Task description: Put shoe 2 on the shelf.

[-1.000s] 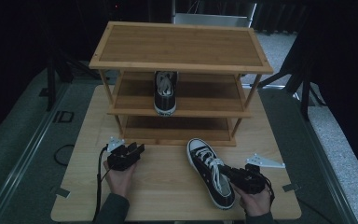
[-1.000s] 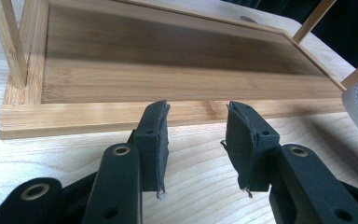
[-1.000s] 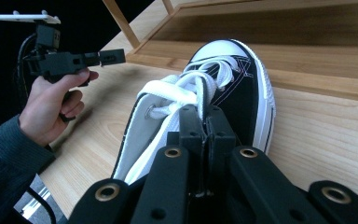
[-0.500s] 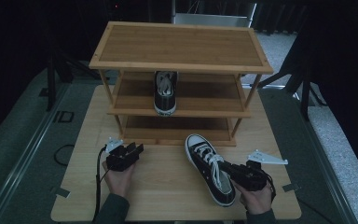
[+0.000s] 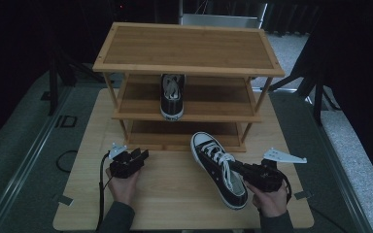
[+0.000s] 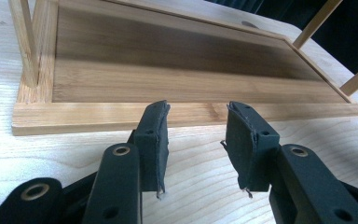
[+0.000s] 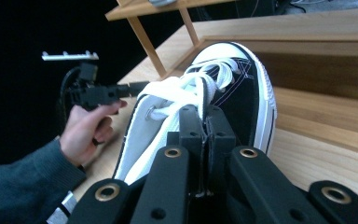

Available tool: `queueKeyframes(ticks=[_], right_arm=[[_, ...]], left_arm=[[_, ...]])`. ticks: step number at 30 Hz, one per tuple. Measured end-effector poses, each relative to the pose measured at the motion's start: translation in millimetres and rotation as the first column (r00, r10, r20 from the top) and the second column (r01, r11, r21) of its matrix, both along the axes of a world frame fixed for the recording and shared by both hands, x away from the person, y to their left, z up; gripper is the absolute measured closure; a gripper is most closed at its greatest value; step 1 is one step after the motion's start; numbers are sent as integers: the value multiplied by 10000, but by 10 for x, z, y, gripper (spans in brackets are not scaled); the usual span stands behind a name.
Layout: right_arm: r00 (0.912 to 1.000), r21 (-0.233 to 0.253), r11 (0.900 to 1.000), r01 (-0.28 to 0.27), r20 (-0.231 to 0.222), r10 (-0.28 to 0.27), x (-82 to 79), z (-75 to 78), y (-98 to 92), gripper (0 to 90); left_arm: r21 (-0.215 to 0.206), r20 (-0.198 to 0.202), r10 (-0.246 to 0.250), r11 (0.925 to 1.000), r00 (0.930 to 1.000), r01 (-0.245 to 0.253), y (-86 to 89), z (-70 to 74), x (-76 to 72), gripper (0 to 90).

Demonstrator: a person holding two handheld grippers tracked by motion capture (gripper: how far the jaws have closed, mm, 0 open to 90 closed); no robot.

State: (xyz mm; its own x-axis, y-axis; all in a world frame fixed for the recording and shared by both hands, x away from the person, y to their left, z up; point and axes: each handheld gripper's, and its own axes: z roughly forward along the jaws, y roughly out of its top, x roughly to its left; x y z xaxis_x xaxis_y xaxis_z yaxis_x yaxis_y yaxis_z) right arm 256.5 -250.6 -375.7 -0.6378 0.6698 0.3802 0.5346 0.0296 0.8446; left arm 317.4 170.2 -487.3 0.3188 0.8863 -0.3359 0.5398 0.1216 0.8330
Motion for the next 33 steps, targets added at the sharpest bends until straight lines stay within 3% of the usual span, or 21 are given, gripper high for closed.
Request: queueKeyframes(ticks=[10,15,19,24,33], right_arm=[[9997,301,9993,-241,97,238,-31,263,-73,885],[9981,539,9976,-428,462,403,-55,466,-92,885],[9976,615,9970,-476,526,444,-36,533,-91,885],[9963,464,9983,-343,809,305,83,688,-39,884],[9954,354,9993,-88,959,54,329,805,29,884]], left_arm=[[-43,-36,54,10000,10000,-54,13,-2,-8,592],[-81,-51,47,10000,10000,-48,18,-4,1,592],[-96,-40,60,9999,10000,-61,21,-2,3,592],[-174,-30,99,9998,9999,-99,31,0,1,592],[-133,-90,80,9999,9999,-82,28,-7,9,592]])
